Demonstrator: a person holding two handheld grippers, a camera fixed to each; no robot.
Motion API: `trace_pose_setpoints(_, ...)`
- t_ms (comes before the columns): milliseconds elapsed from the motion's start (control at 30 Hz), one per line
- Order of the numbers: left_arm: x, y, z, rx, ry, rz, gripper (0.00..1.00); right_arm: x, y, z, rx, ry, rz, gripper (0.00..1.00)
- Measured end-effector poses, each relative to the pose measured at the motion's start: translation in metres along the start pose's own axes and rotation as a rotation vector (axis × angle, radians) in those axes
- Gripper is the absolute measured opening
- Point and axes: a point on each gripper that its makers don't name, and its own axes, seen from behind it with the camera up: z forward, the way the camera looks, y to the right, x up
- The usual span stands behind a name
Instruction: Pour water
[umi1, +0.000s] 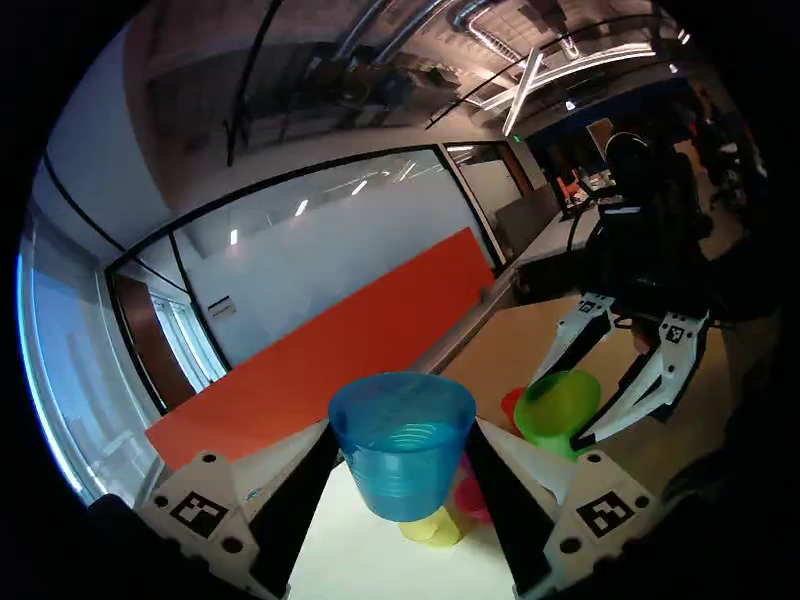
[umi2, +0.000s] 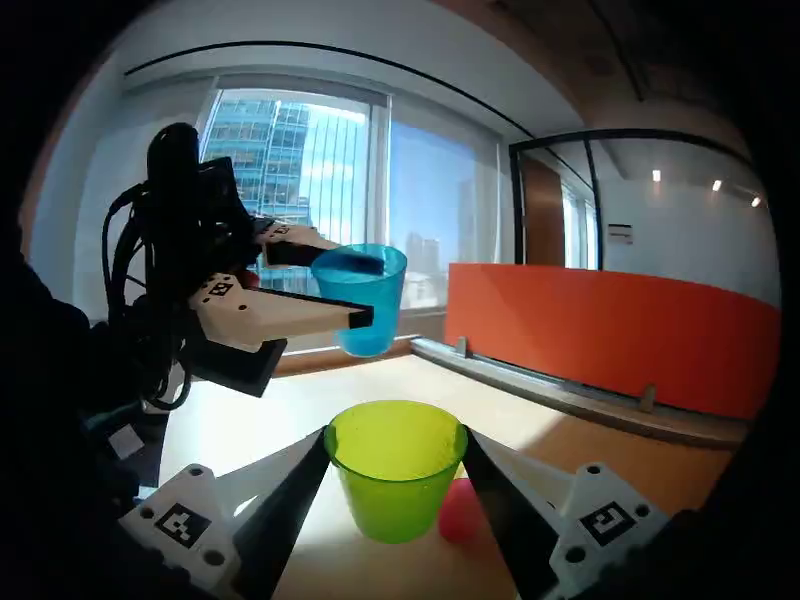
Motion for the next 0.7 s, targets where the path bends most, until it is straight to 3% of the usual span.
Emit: trace_pose_setpoints(700, 0.016, 0.000, 0.002, -0.012, 0.006, 0.134, 0.85, -0.003, -0.016, 0.010, 0.046, -0.007, -0.022, 0.93)
